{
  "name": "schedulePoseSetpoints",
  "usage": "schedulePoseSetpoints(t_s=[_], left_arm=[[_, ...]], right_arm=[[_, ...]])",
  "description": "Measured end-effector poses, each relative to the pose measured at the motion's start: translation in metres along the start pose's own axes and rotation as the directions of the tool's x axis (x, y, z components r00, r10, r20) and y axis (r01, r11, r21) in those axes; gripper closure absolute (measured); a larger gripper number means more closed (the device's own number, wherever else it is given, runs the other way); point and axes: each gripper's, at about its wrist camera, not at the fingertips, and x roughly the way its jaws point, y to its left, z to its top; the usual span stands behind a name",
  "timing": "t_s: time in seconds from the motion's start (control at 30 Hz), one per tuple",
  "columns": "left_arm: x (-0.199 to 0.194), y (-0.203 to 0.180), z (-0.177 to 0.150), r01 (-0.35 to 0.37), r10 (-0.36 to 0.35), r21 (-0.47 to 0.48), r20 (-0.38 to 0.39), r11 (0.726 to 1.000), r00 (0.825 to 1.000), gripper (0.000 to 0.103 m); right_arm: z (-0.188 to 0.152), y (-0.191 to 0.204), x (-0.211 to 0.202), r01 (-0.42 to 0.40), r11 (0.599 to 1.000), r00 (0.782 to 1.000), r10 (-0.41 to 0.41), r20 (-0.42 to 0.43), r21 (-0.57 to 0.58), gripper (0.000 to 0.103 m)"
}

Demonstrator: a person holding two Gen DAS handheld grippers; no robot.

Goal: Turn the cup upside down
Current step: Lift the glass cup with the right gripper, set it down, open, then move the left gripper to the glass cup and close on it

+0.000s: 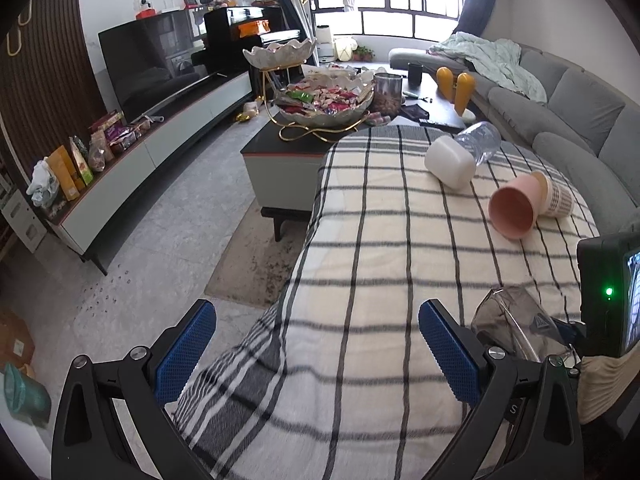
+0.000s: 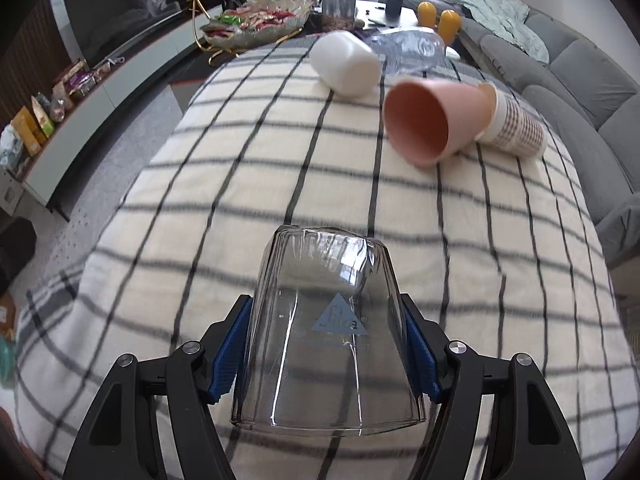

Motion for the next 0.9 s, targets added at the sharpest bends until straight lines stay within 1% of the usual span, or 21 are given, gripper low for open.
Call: schedulePoseSetpoints(t_s=[0.07,0.2,0.27,0.37,0.4,0.53,0.57,0.6,0.67,0.73,0.77,0.83,0.87,0.9], left_arm=[[-0.002,0.002,-0.005,-0.001,0.001,-0.003,-0.004,1.0,1.0,0.0],[-0.008,0.003,-0.01,-0.007,0.007,-0.005,0.004,1.0,1.0,0.0],[-0.011,0.003,-0.011,-0.008,0.008,-0.003,0.008,1.0,1.0,0.0],[-0.017,0.001,-0.009,-0.004,0.004,0.0,0.013,1.0,1.0,0.0],[-0.021,-0.001,-0.008,0.0,0.0,0.002,0.015,1.0,1.0,0.0],[-0.033,-0.012,-0.002,0.035,-0.035,0.001,0.007,0.999,0.999,0.0],[-0.036,-0.017,0.0,0.046,-0.046,0.001,0.0,0.999,0.999,0.0],[-0.038,-0.024,0.002,0.058,-0.058,0.003,-0.013,0.998,0.998,0.0],[-0.039,-0.039,0.005,0.081,-0.081,0.007,-0.045,0.997,0.996,0.0],[-0.038,-0.057,0.007,0.114,-0.113,0.008,-0.087,0.993,0.99,0.0],[-0.037,-0.066,0.007,0.128,-0.126,0.013,-0.108,0.992,0.986,0.0],[-0.033,-0.087,0.007,0.165,-0.16,0.019,-0.163,0.986,0.974,0.0],[-0.031,-0.096,0.007,0.181,-0.174,0.021,-0.19,0.983,0.966,0.0],[-0.028,-0.107,0.008,0.2,-0.19,0.024,-0.223,0.98,0.956,0.0]], right_arm=[[-0.005,0.002,0.002,0.005,1.0,1.0,-0.005,-0.01,-0.001,0.034],[-0.015,0.001,0.006,-0.012,1.0,0.999,0.013,-0.052,0.01,0.034],[-0.017,0.002,0.002,-0.018,1.0,0.999,0.019,-0.035,0.01,0.034],[-0.016,0.003,-0.009,-0.021,1.0,1.0,0.021,-0.017,-0.001,0.027],[-0.016,0.002,-0.012,-0.021,1.0,1.0,0.021,-0.011,0.0,0.027],[-0.016,-0.015,-0.041,-0.019,0.999,0.999,0.018,0.029,0.031,0.024],[-0.016,-0.023,-0.051,-0.012,0.999,0.999,0.01,0.044,0.045,0.022],[-0.015,-0.031,-0.058,-0.003,0.998,0.999,0.0,0.053,0.057,0.019],[-0.016,-0.051,-0.077,0.032,0.995,0.996,-0.039,0.079,0.096,0.017],[-0.023,-0.079,-0.1,0.072,0.986,0.99,-0.09,0.111,0.15,0.015],[-0.023,-0.089,-0.107,0.086,0.982,0.987,-0.107,0.119,0.17,0.012],[-0.029,-0.114,-0.126,0.127,0.967,0.978,-0.16,0.137,0.222,0.01],[-0.03,-0.123,-0.132,0.136,0.962,0.975,-0.172,0.139,0.238,0.01],[-0.033,-0.134,-0.14,0.15,0.953,0.972,-0.191,0.14,0.263,0.01]])
